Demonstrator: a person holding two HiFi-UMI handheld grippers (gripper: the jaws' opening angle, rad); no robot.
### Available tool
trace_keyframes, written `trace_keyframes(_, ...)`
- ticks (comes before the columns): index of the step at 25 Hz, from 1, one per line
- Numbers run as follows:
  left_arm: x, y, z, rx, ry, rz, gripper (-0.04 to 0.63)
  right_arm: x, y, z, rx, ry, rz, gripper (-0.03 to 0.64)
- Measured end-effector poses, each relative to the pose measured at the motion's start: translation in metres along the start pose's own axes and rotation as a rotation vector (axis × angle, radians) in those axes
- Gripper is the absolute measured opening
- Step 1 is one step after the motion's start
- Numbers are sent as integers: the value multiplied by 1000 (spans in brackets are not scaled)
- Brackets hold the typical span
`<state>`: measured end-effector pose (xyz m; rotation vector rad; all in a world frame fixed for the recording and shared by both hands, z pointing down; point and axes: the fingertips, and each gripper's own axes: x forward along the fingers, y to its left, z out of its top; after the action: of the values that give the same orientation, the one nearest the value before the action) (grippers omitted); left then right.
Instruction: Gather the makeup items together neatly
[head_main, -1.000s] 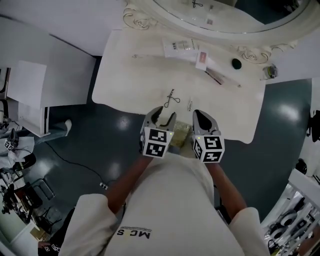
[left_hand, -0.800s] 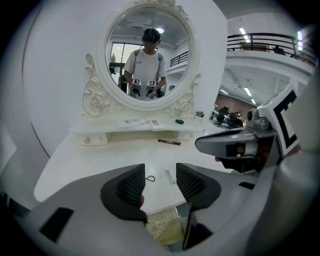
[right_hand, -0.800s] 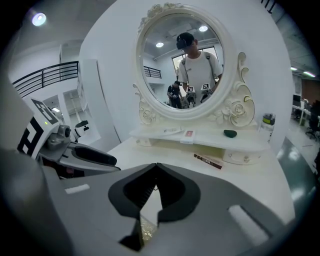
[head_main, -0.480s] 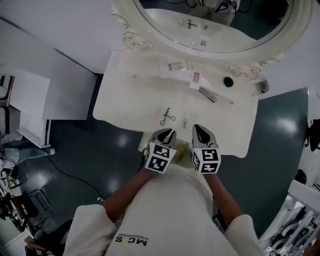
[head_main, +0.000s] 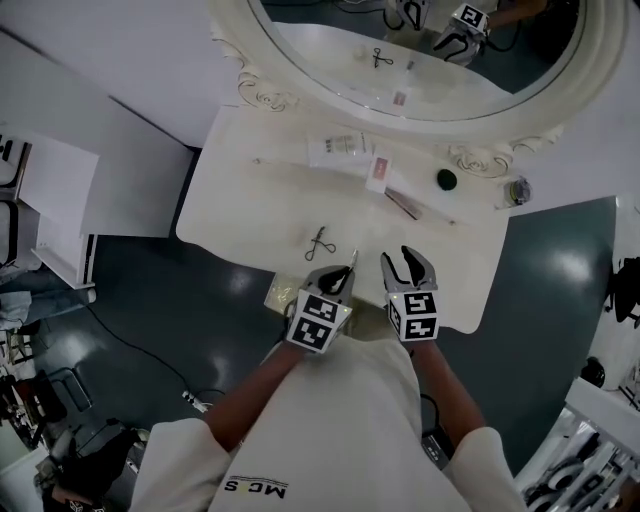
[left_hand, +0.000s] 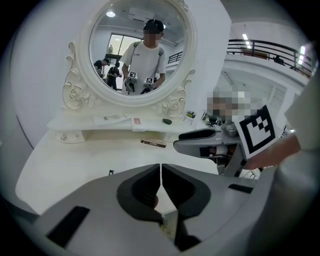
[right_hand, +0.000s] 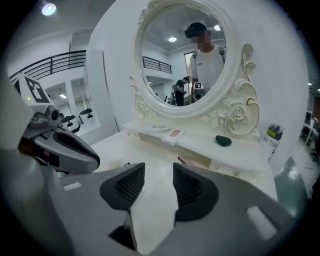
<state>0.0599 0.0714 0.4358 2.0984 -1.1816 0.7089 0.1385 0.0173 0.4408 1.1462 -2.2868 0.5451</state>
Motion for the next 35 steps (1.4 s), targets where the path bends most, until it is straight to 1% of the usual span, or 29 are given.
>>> trace_keyframes(2,6,-3,3,-9,0,4,20,6,-13,0,-20,9,-1,155)
trace_keyframes(9,27,-5,10,-59,10,47,20,29,-50,0,-68,29,23,155)
trace_keyframes(16,48,-11,9,-104,27,82,20,53,-73,-15,-139,62,45,155)
trace_keyframes(20,60,-11,6,-122,18,117,20,68,-86,-20,-138,68,53,155)
trace_keyframes(28,84,-19,-2,-168,58,109,20,88,-104,-30,-175,117,71,164)
trace_keyframes(35,92,-20,-4,-174,76,121,20,107,-116,-48,-202,172,73,175)
